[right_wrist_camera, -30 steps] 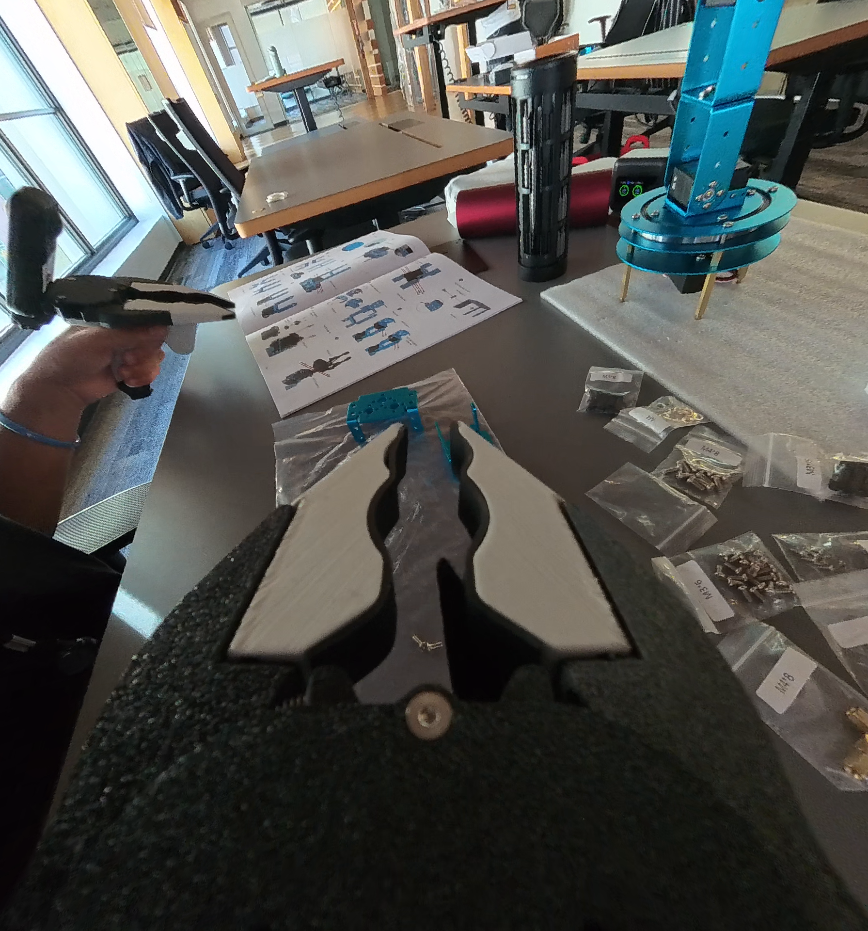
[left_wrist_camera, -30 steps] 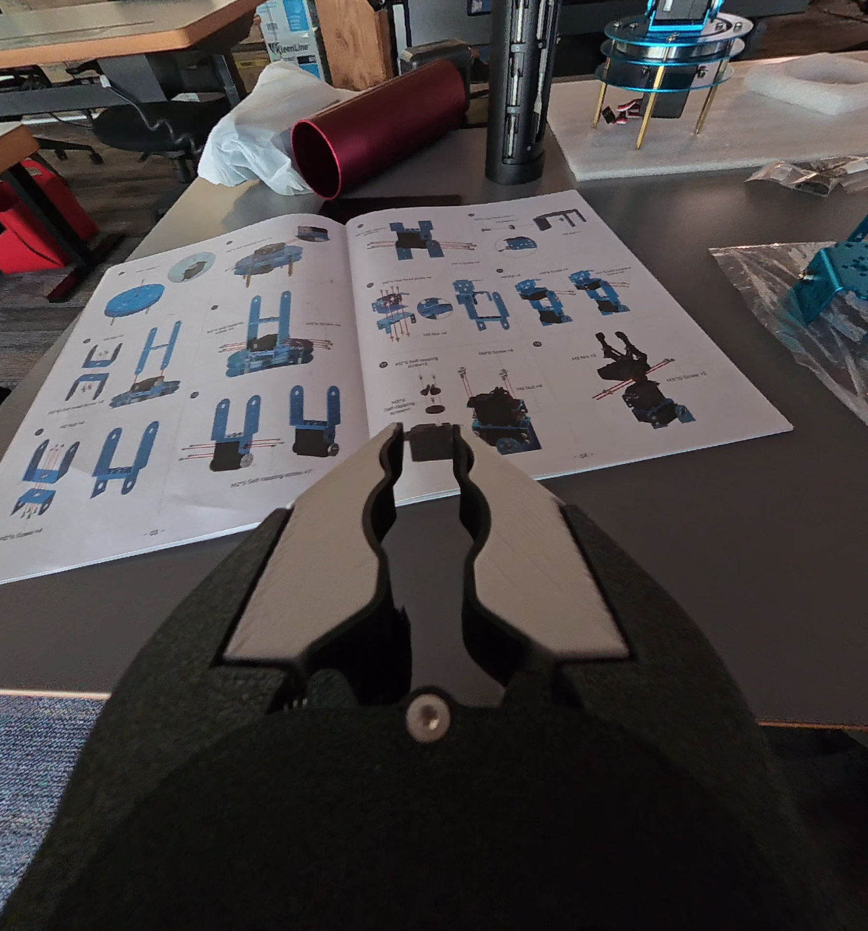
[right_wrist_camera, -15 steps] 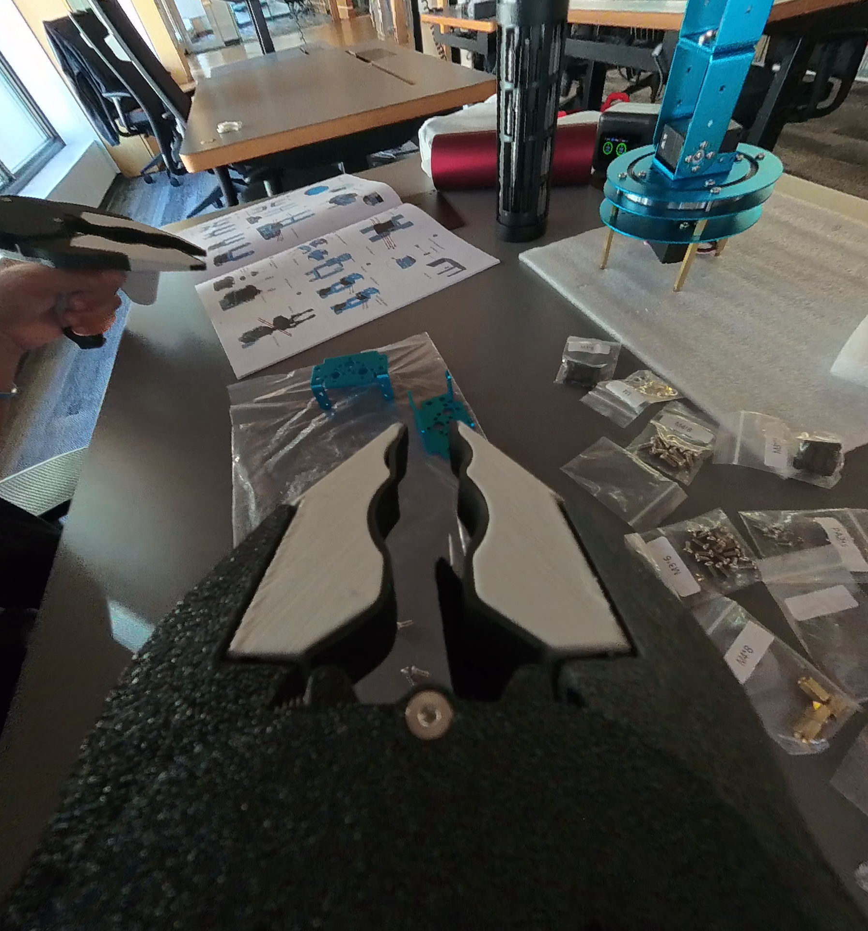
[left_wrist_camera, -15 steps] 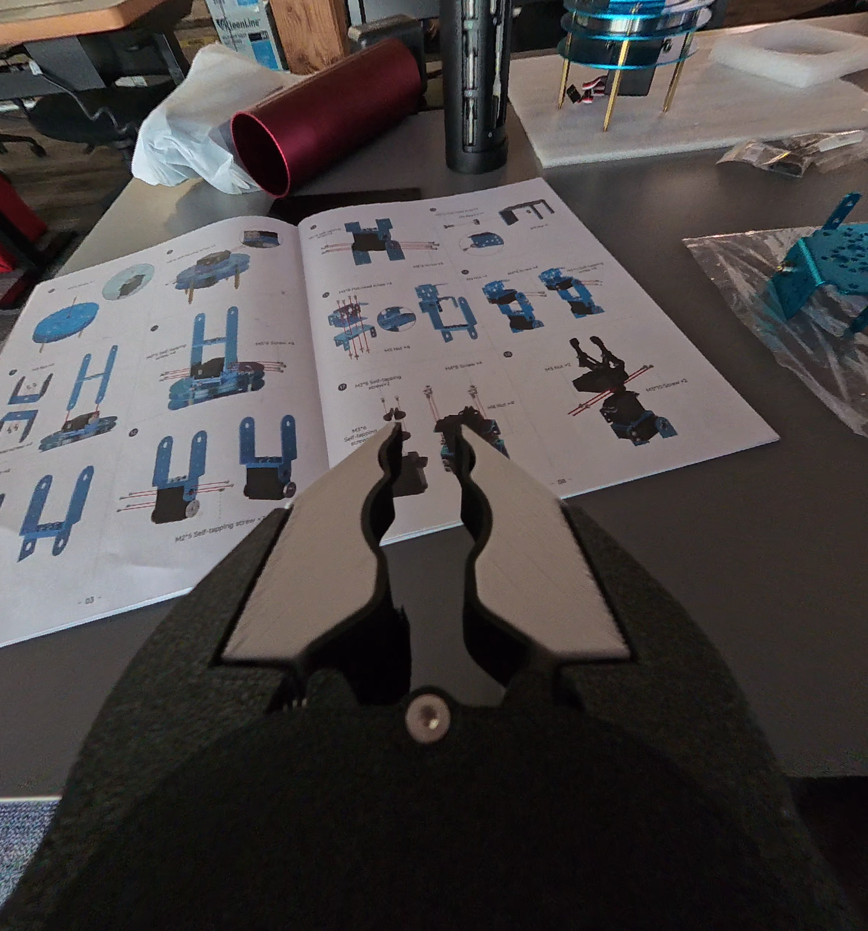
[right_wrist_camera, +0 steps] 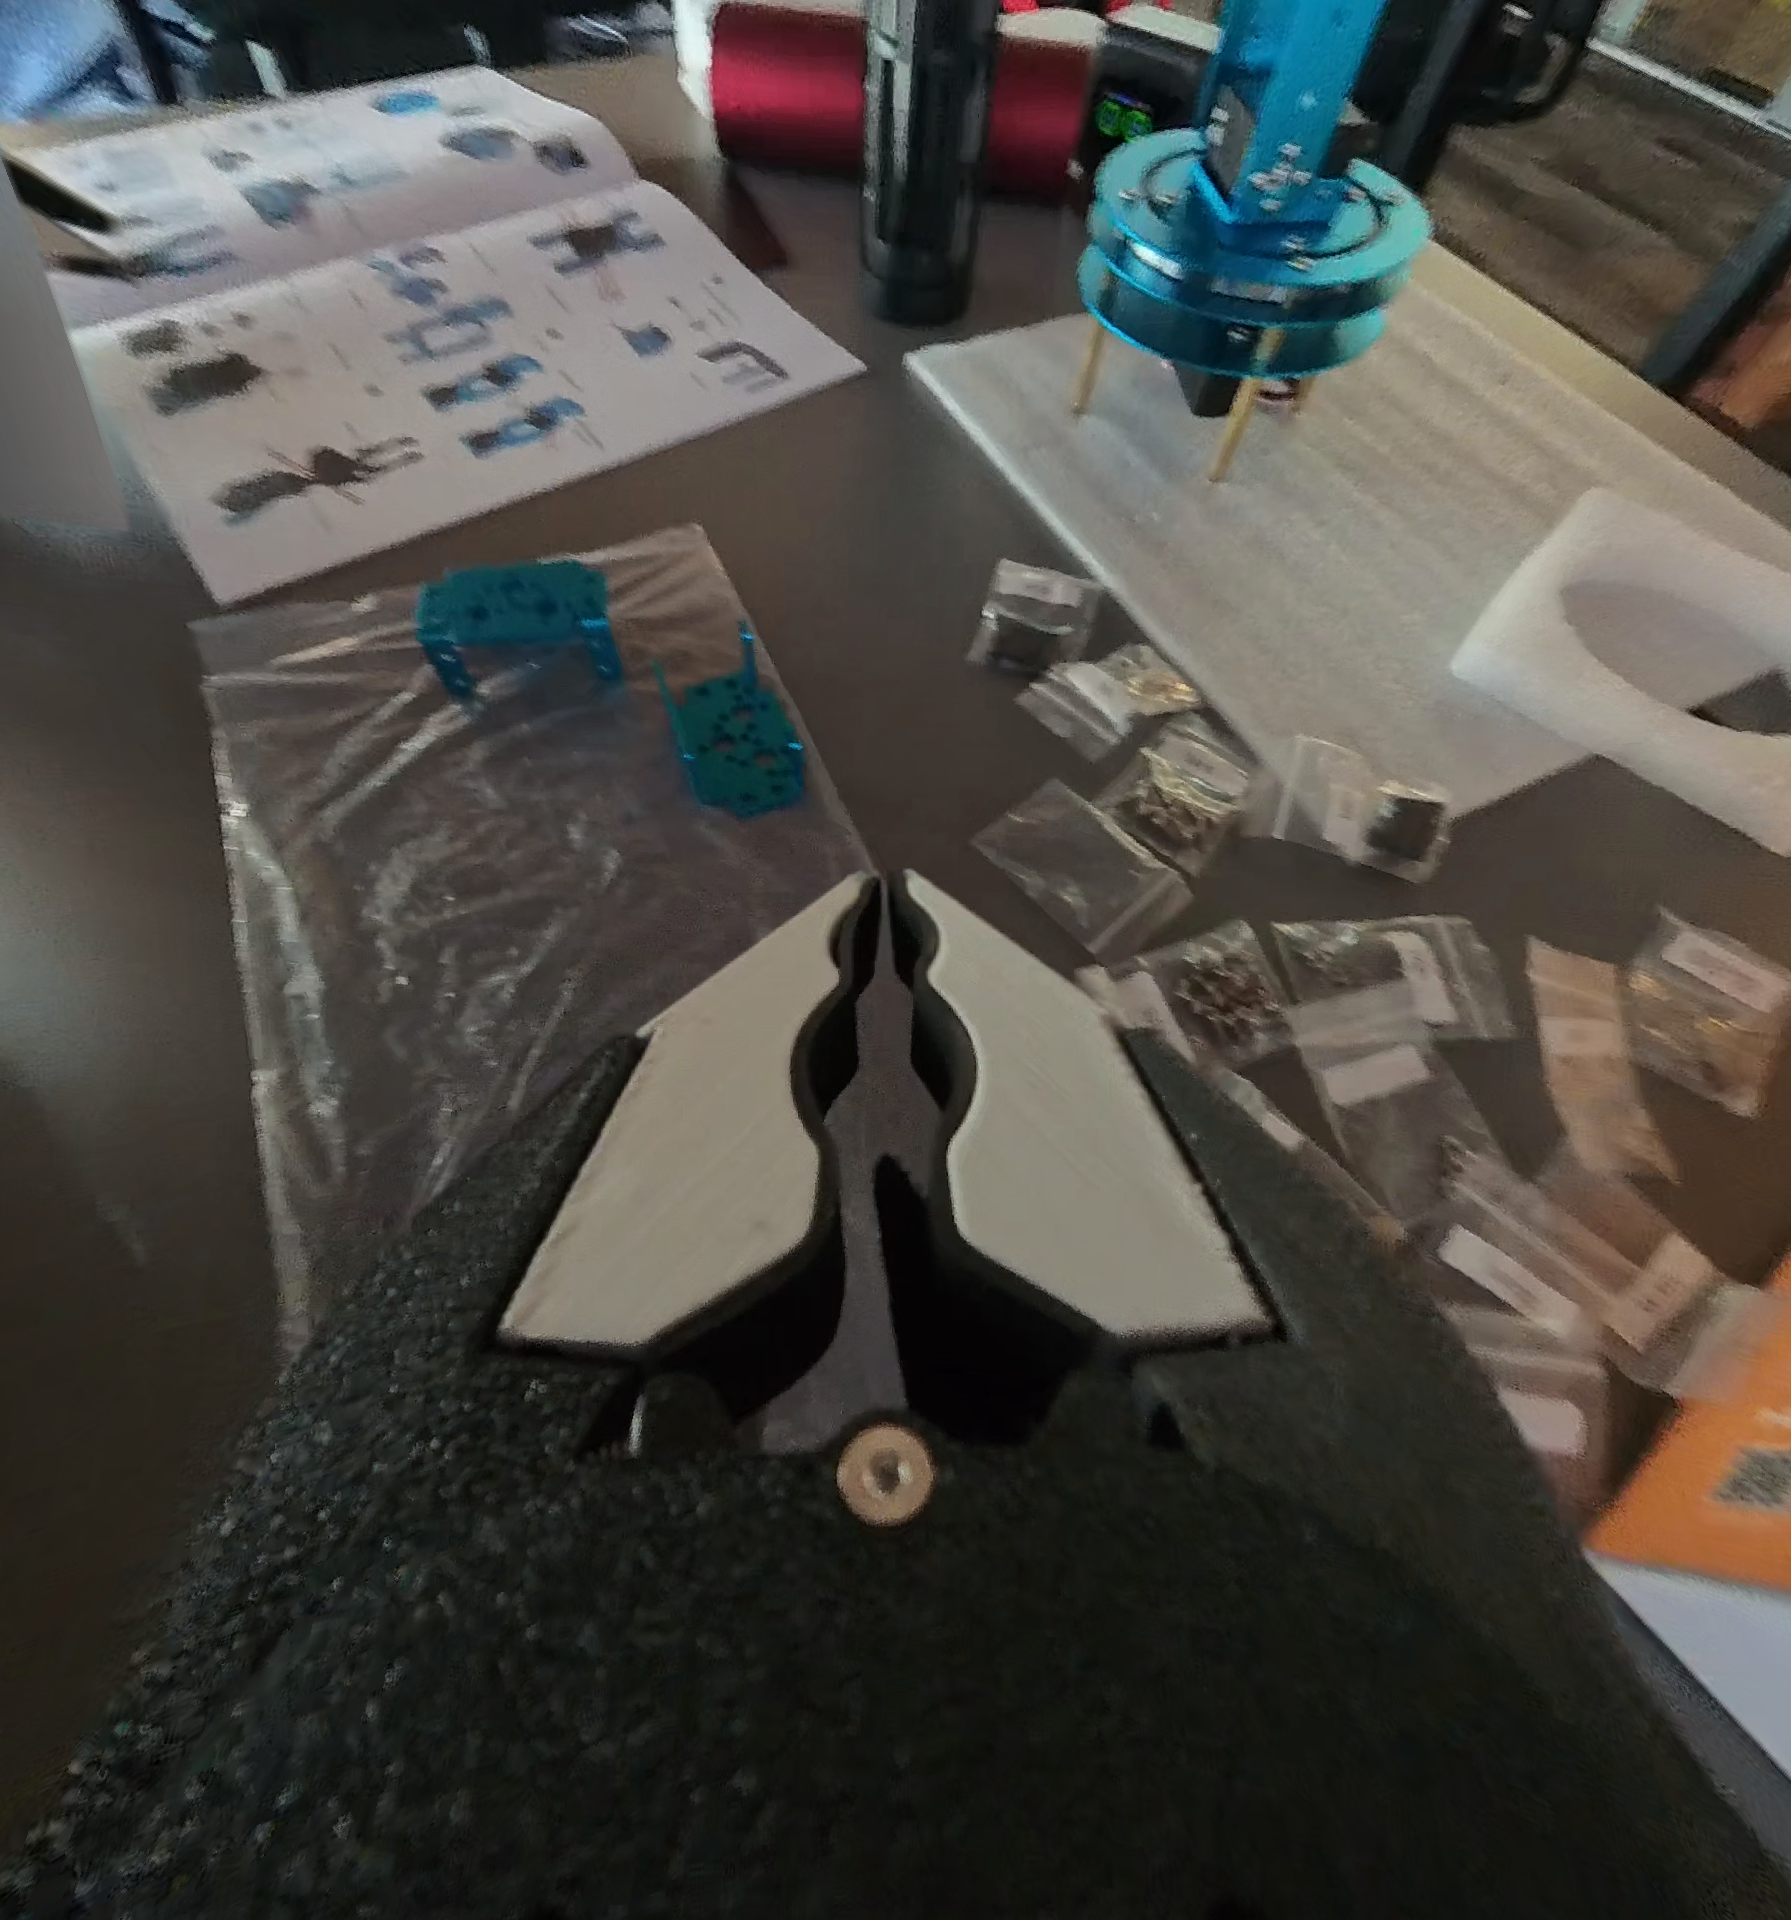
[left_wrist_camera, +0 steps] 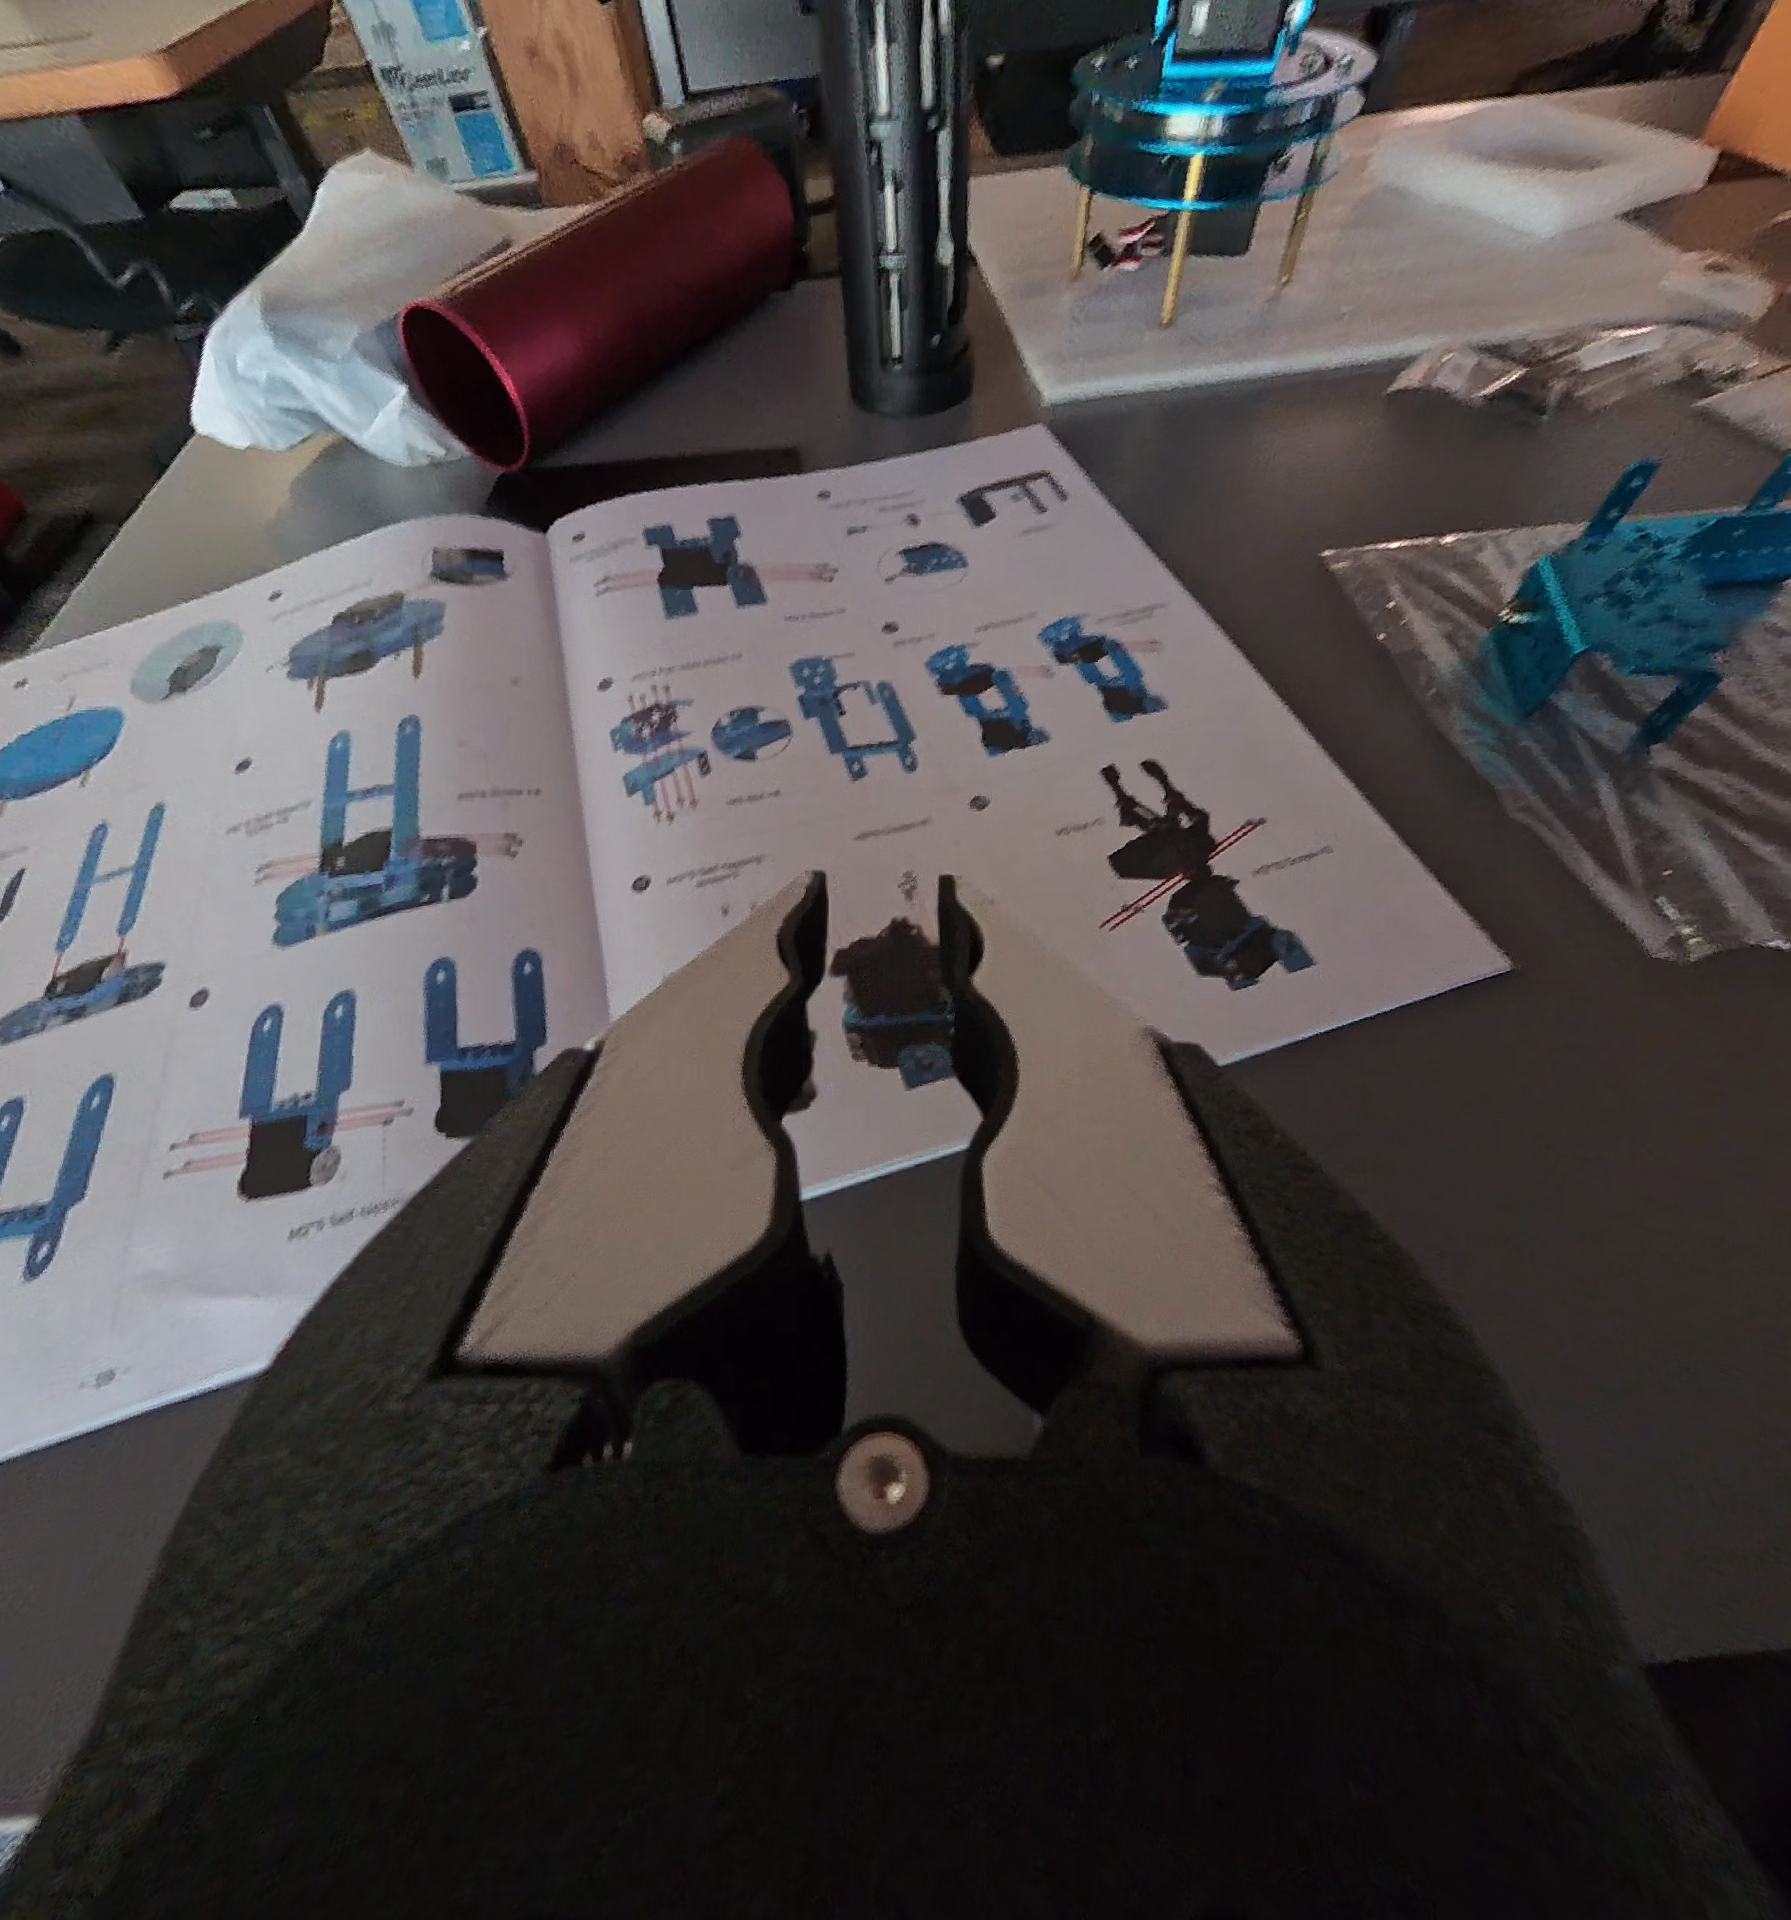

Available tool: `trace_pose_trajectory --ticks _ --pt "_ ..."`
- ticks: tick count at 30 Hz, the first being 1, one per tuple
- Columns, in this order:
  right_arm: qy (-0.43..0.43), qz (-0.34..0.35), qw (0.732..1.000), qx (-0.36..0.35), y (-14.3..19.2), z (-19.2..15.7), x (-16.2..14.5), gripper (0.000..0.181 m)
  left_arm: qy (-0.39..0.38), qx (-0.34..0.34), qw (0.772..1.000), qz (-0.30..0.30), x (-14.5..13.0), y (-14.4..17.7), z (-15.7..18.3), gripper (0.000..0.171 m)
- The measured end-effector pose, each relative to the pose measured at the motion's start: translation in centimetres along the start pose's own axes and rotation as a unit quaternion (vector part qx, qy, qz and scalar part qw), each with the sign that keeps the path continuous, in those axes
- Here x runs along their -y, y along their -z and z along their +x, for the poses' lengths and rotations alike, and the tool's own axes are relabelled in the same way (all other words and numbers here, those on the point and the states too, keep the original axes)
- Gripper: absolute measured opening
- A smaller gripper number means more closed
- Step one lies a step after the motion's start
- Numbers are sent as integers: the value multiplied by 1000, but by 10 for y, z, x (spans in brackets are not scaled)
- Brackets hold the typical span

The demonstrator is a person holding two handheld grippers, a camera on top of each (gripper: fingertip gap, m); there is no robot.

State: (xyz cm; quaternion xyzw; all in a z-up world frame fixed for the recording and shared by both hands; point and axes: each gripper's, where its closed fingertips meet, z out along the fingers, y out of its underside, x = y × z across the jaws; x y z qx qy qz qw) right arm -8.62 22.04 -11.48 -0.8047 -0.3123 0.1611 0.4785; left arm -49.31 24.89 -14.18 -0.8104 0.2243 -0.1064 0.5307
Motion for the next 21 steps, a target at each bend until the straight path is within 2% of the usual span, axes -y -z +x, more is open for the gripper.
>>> trace_pose_trajectory --ticks 5,7,9,11,16,21 --pt "-37 -53 995 -69 16 35 -14 10 -9 -55 998 15 29 -14 24 21" --pt "-70 -79 990 -90 29 49 -18 12 -35 -90 995 22 47 -23 44 20" --pt "-100 -94 986 -95 44 57 -20 22 -68 -138 988 30 69 -32 72 21" --pt "-126 -111 982 -81 57 59 -25 34 -91 -202 974 36 91 -40 107 21" --pt "-144 -119 978 -91 80 77 -35 33 -161 -351 922 -4 125 -65 209 22" --pt "-174 -94 977 -83 98 62 -44 34 -291 -378 877 -57 133 -111 274 25"
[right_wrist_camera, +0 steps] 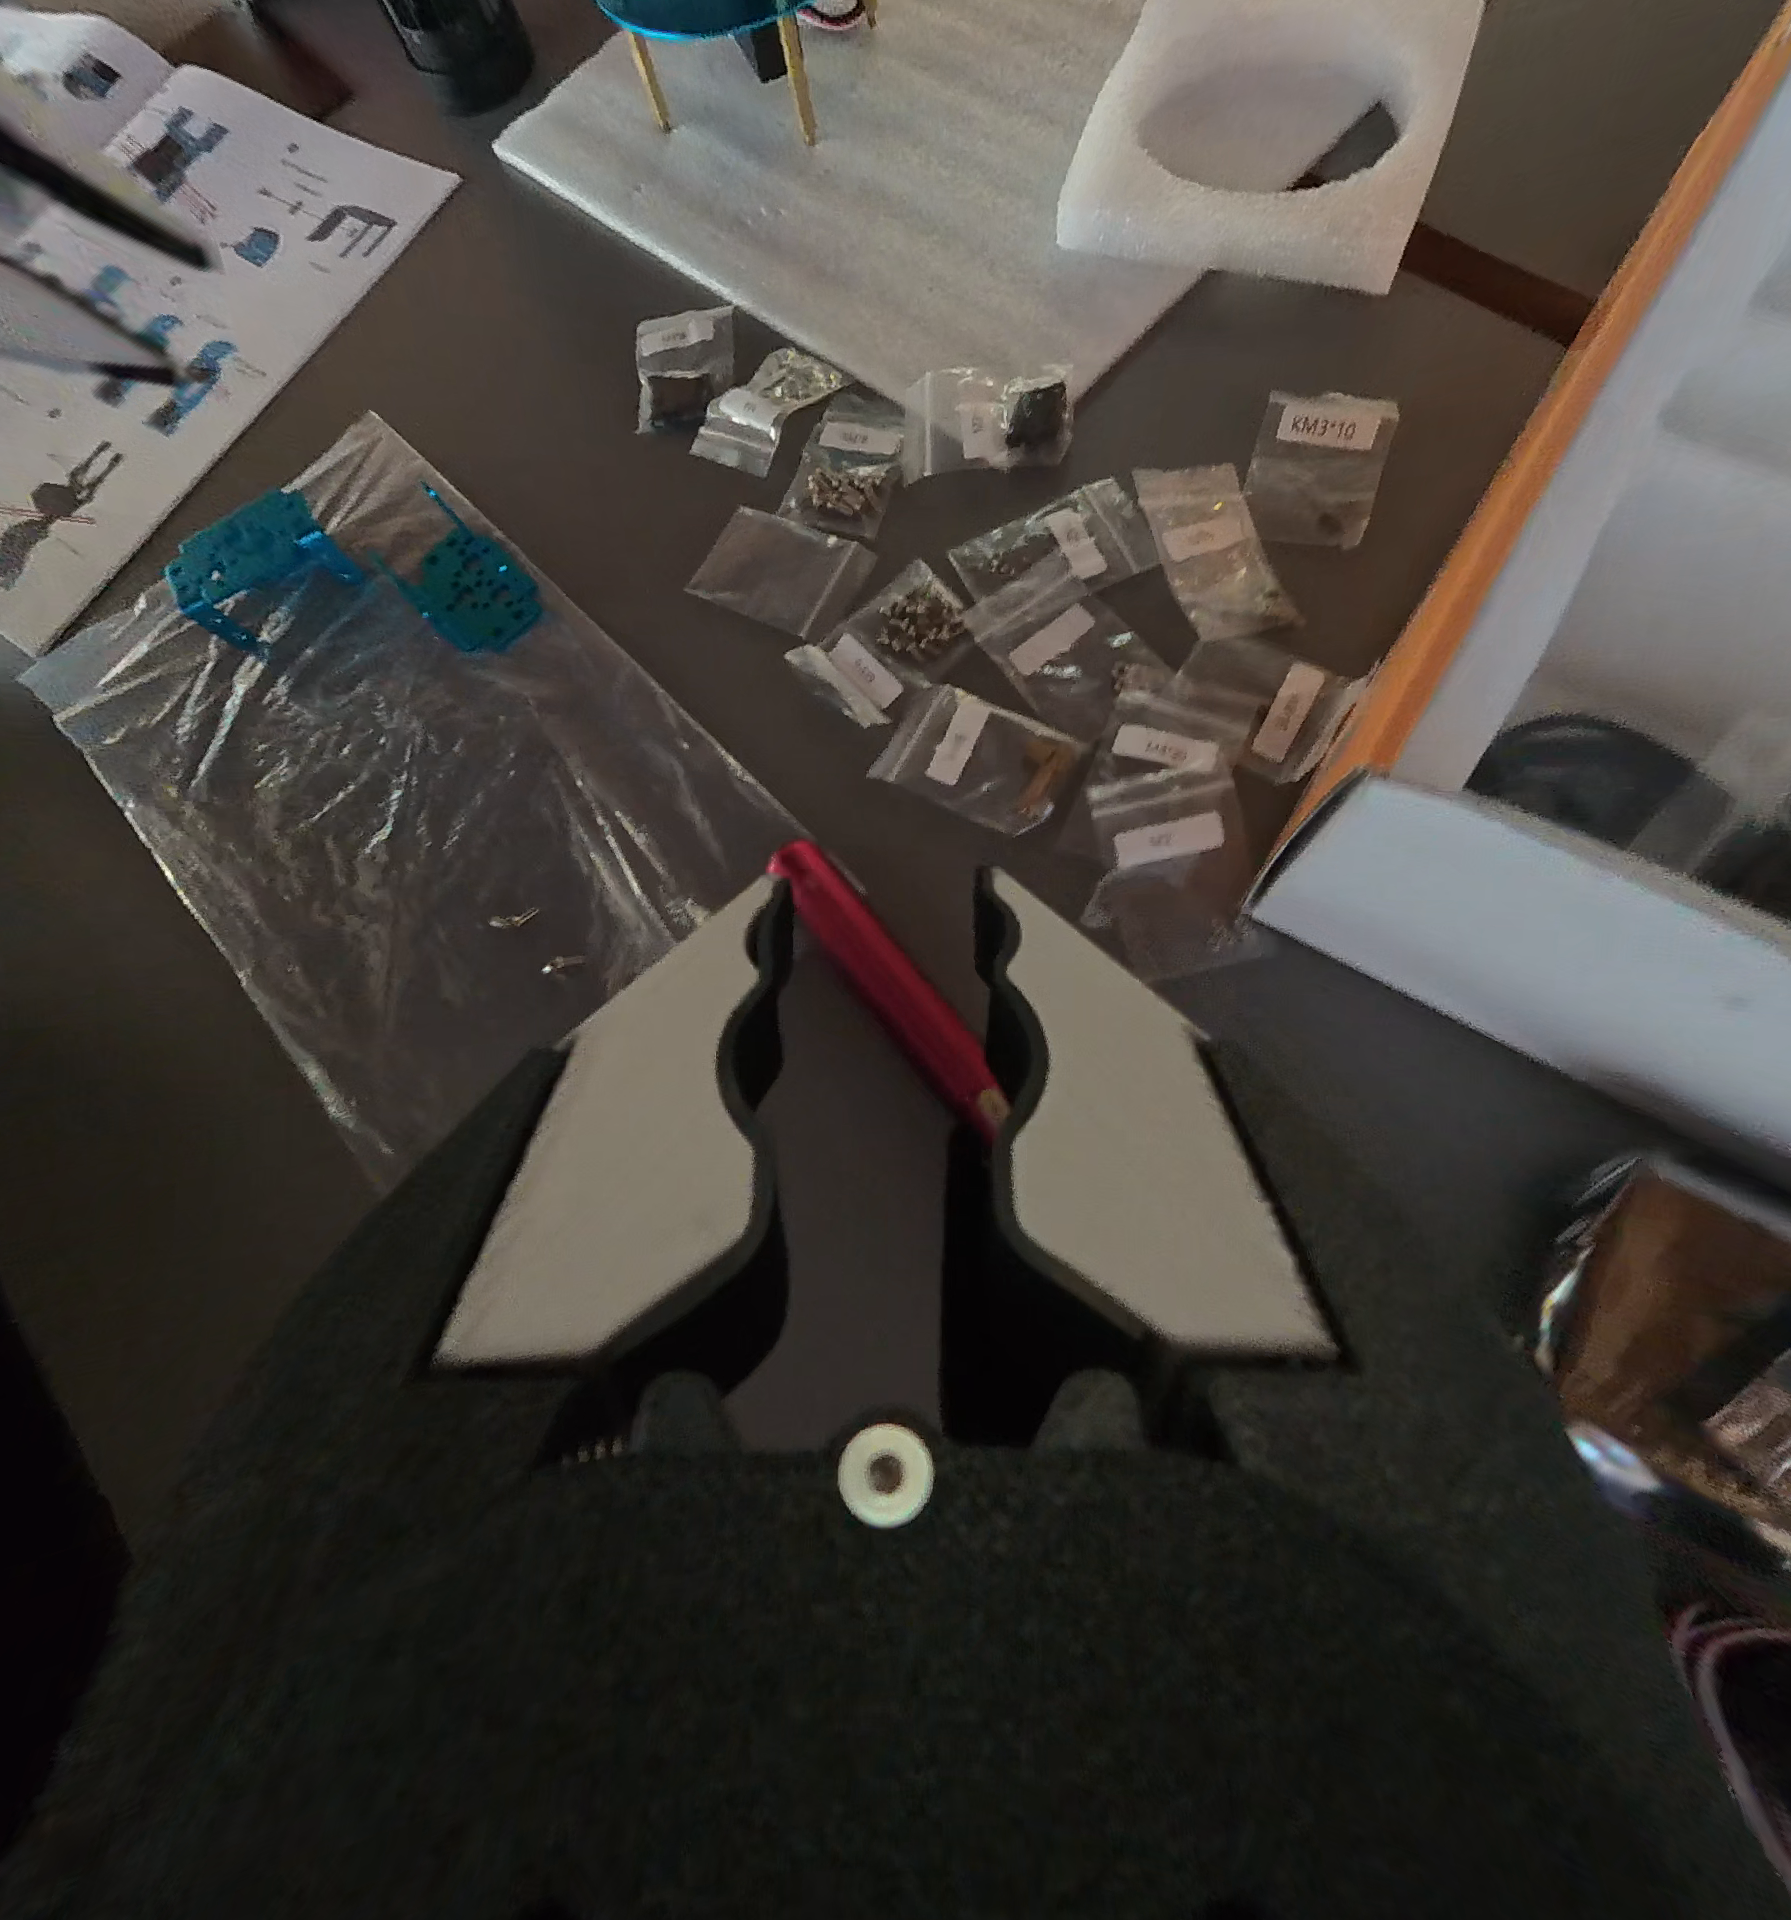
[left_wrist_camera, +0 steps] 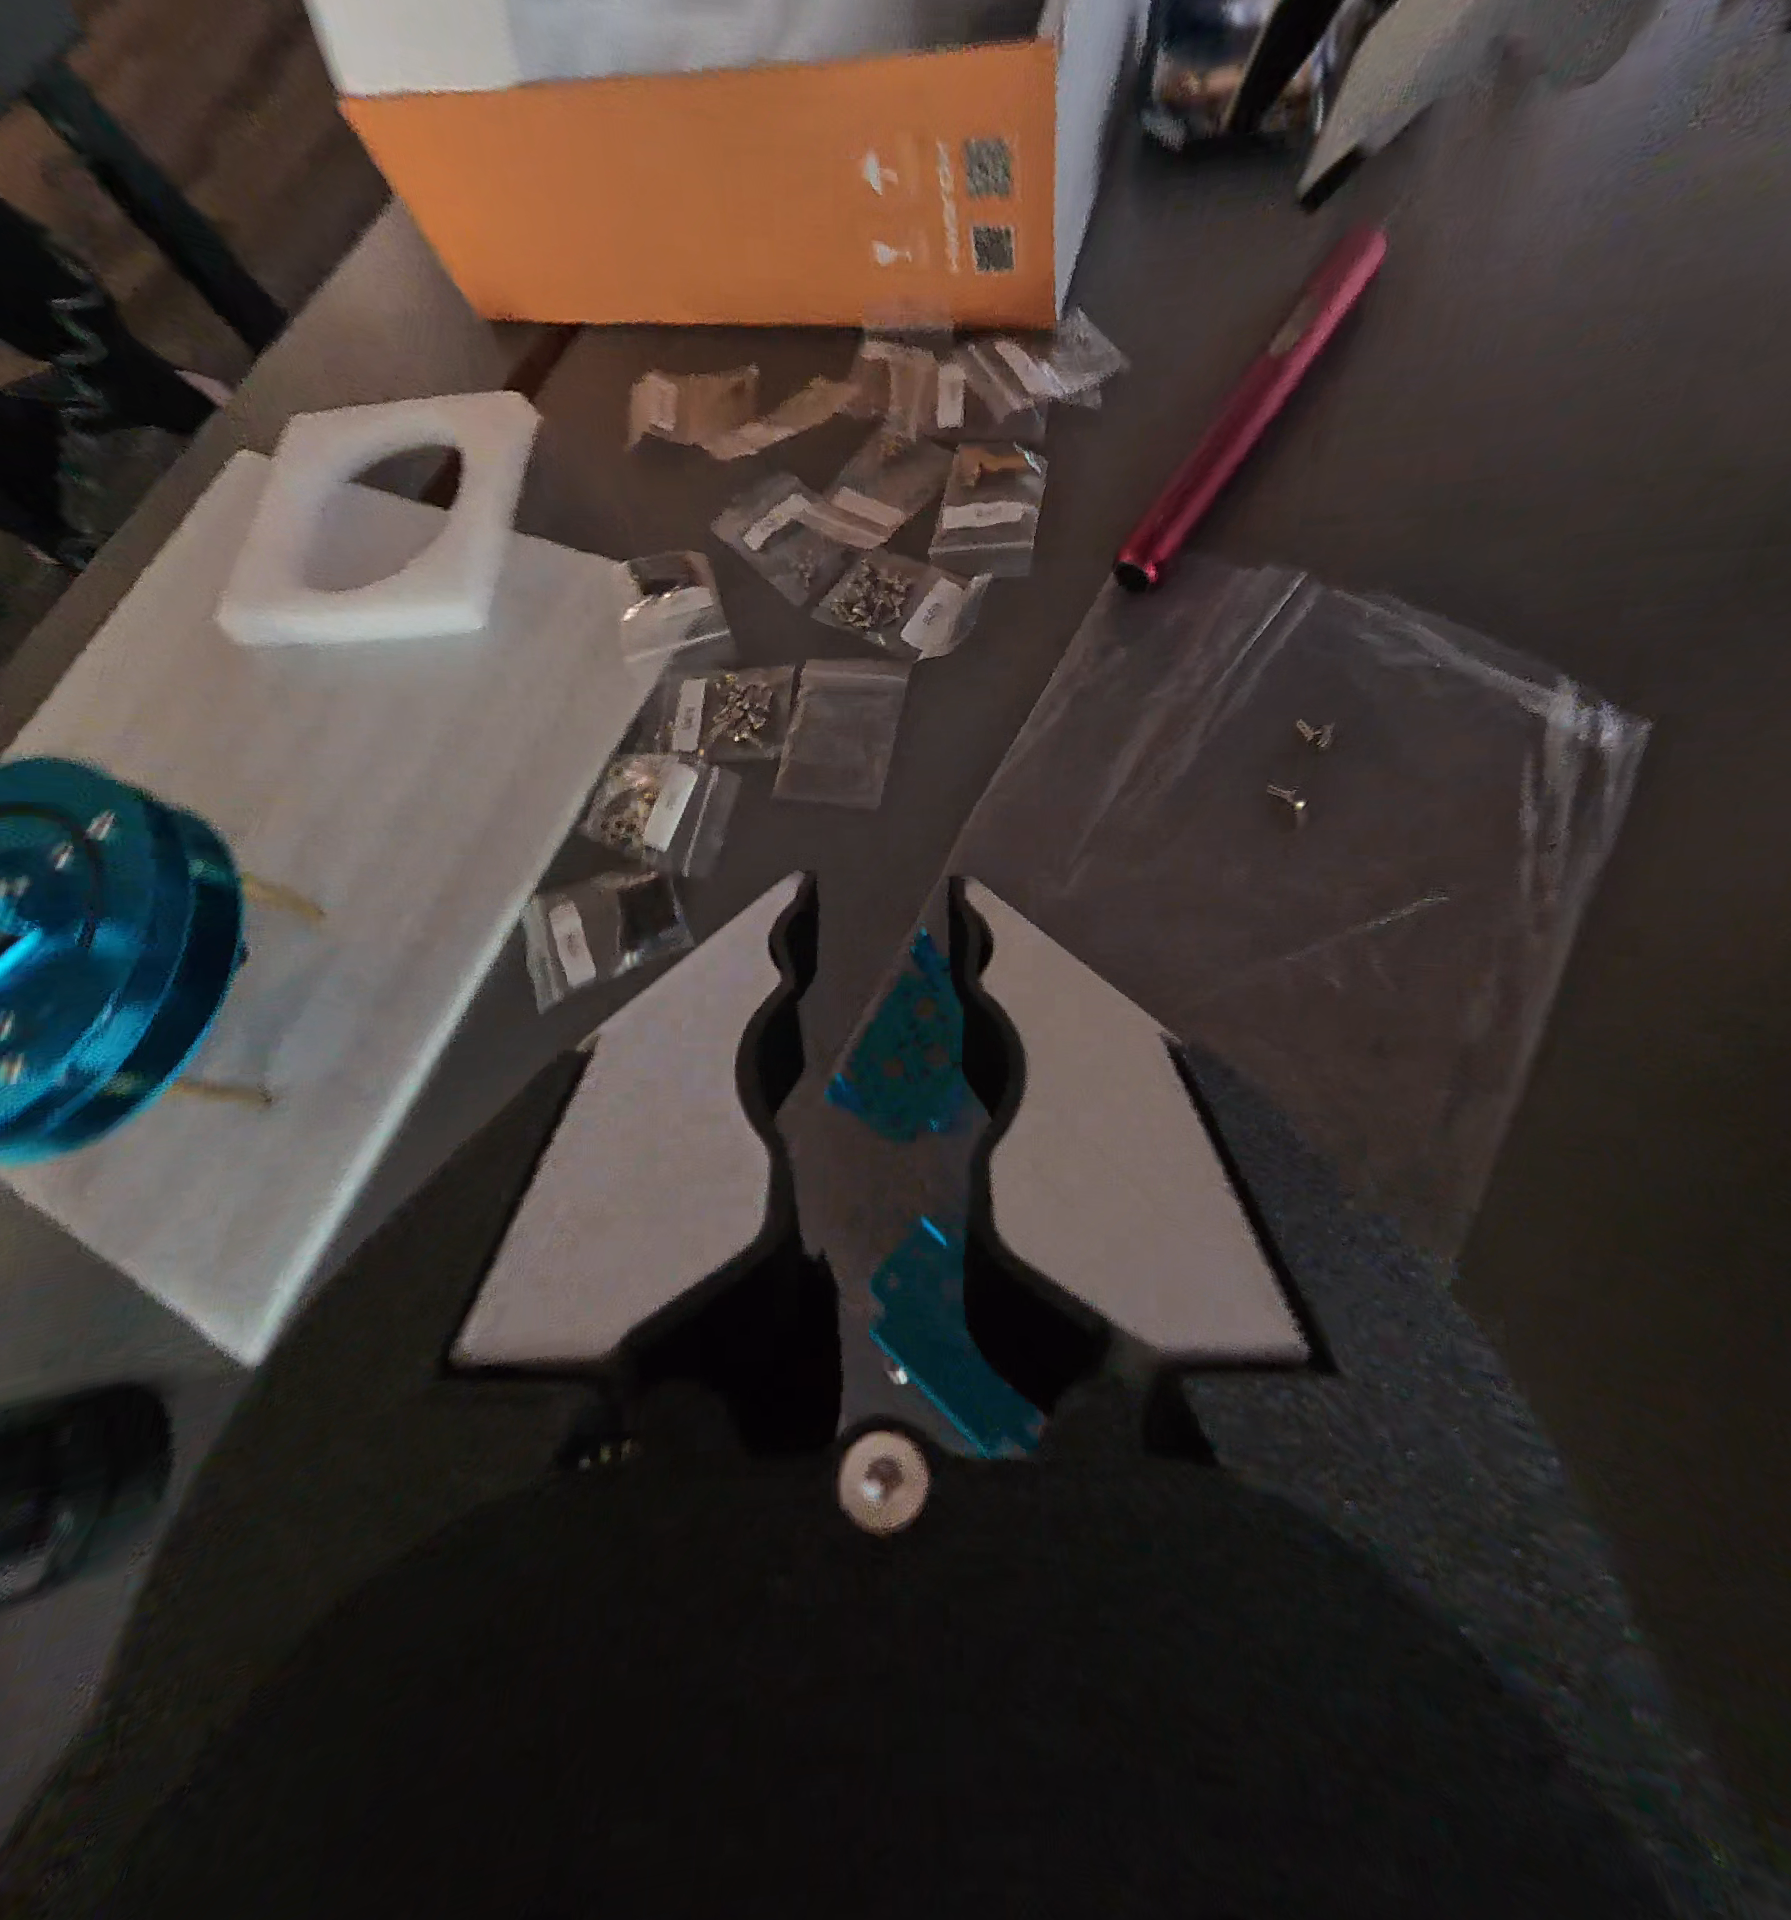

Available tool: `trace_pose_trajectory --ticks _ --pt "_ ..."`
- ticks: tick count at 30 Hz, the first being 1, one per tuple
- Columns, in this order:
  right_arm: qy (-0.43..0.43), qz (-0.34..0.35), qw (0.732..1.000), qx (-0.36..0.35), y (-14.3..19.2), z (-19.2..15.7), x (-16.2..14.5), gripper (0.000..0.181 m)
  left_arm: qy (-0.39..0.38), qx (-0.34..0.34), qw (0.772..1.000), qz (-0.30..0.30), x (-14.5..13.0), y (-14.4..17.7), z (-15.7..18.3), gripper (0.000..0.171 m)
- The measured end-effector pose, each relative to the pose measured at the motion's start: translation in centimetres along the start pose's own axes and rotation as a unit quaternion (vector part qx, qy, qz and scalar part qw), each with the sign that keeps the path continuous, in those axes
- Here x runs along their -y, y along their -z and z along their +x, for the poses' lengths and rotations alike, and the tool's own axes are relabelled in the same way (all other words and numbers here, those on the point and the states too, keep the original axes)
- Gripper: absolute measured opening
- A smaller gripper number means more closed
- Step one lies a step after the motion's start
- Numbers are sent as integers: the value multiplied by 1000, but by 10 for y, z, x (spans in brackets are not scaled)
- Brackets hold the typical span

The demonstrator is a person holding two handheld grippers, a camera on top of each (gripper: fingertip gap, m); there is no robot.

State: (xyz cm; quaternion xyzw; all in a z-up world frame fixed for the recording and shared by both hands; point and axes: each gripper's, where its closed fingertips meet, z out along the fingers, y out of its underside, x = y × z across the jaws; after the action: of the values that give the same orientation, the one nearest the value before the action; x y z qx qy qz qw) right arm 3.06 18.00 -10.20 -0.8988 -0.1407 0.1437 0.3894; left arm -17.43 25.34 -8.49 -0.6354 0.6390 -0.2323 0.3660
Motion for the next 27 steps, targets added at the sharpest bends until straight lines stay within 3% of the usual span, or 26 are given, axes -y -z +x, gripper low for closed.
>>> trace_pose_trajectory --ticks 8,14,23,27 --pt "23 195 980 -17 25 -38 -12 31 -15 -45 996 -76 20 -79 -20 27" --pt "13 284 958 -38 32 -28 -10 30 1 -66 992 -107 28 -133 -34 28" --pt "-42 337 938 -74 59 -4 -21 31 -25 -159 980 -121 50 -187 7 35" --pt "-56 331 941 -47 54 -7 -23 31 -55 -164 977 -124 62 -215 24 35"
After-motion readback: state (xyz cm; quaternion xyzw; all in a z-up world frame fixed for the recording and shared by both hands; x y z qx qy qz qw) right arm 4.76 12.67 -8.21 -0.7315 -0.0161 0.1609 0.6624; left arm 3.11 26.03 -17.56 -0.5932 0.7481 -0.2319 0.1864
